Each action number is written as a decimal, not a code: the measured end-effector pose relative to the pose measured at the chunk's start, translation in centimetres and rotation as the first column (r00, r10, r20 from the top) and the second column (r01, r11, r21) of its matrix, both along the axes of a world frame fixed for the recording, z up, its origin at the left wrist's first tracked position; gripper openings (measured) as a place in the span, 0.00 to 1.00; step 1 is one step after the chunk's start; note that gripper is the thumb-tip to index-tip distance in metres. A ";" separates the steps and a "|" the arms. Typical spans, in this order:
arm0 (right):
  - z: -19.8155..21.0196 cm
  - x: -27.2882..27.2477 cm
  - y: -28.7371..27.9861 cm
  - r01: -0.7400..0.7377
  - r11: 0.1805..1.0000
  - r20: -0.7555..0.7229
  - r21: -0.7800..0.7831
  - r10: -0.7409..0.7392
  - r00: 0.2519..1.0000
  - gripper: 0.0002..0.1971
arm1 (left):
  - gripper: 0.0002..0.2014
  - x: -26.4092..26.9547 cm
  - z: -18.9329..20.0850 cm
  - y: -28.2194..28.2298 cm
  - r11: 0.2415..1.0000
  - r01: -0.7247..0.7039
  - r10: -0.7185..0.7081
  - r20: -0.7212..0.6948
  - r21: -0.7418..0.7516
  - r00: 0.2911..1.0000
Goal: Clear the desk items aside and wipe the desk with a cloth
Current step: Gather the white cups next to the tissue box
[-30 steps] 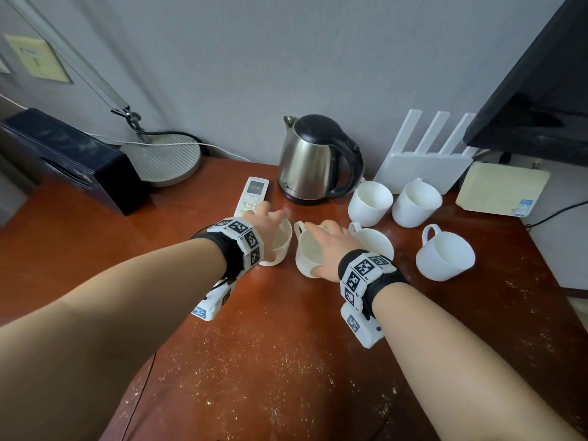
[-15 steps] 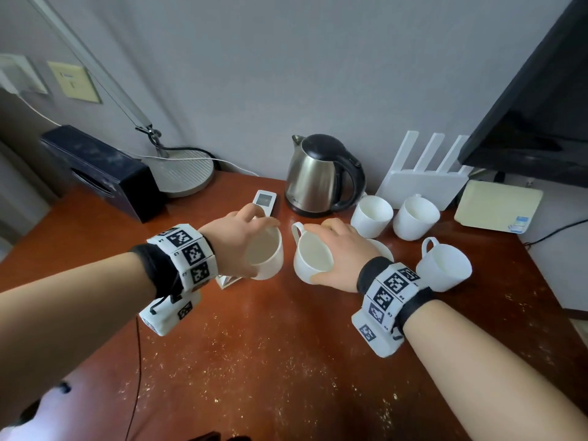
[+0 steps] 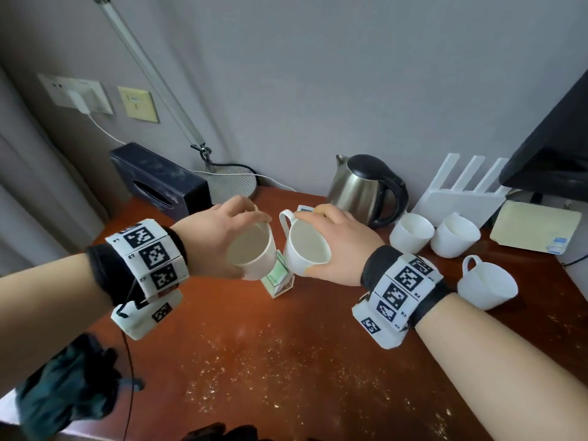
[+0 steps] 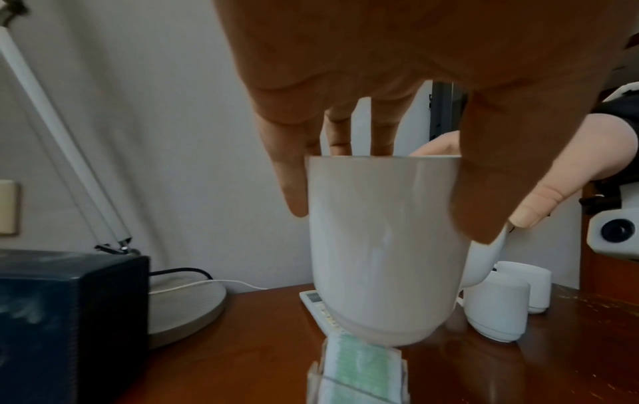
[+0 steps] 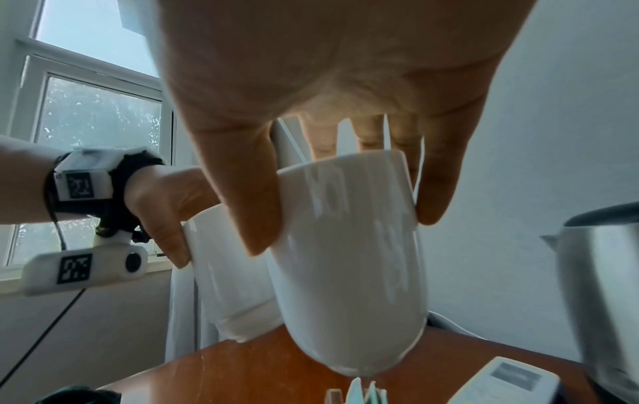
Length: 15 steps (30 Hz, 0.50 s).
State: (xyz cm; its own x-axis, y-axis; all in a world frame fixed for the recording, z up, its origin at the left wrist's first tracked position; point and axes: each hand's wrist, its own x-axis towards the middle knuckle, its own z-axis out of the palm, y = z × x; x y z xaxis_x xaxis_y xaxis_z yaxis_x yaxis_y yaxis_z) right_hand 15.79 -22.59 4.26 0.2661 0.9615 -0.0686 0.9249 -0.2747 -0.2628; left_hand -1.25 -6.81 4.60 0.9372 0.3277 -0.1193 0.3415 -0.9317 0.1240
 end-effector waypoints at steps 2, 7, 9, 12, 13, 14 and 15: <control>-0.1 -1.7 1.9 0.004 1.000 0.020 -0.006 -0.004 1.000 0.41 | 0.47 -2.1 0.1 1.7 1.000 -0.009 0.009 -0.005 -0.013 1.000; -0.6 -6.3 7.5 0.016 0.999 0.012 -0.047 -0.015 1.000 0.41 | 0.47 -7.4 -0.3 7.2 0.999 -0.033 0.032 -0.037 -0.027 0.999; -0.8 -8.2 9.9 0.016 0.998 0.000 -0.052 -0.016 1.000 0.41 | 0.47 -9.3 -0.7 9.5 0.998 -0.056 0.055 -0.047 -0.036 0.997; -1.4 -10.8 13.4 0.032 0.997 -0.044 -0.064 -0.035 0.998 0.41 | 0.47 -11.9 -1.7 13.2 0.995 -0.089 0.087 -0.046 -0.051 0.995; -1.8 -11.5 14.7 0.040 0.997 -0.061 -0.071 -0.045 0.997 0.41 | 0.47 -12.7 -2.1 14.4 0.992 -0.106 0.103 -0.043 -0.062 0.994; -2.2 -12.3 15.8 0.047 0.995 -0.073 -0.083 -0.053 0.996 0.41 | 0.47 -13.5 -2.6 15.6 0.989 -0.126 0.123 -0.041 -0.077 0.992; -2.6 -13.0 17.0 0.054 0.994 -0.083 -0.096 -0.062 0.995 0.41 | 0.48 -14.2 -3.2 16.8 0.985 -0.148 0.145 -0.039 -0.093 0.989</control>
State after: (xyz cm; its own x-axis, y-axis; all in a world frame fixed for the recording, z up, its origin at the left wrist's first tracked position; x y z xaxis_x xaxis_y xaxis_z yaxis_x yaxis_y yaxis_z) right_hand 2.78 -5.55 1.68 0.3103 0.9330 -0.1824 0.8819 -0.3542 -0.3112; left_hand -15.50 9.99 1.41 0.8752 0.4467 -0.1855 0.4785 -0.8557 0.1969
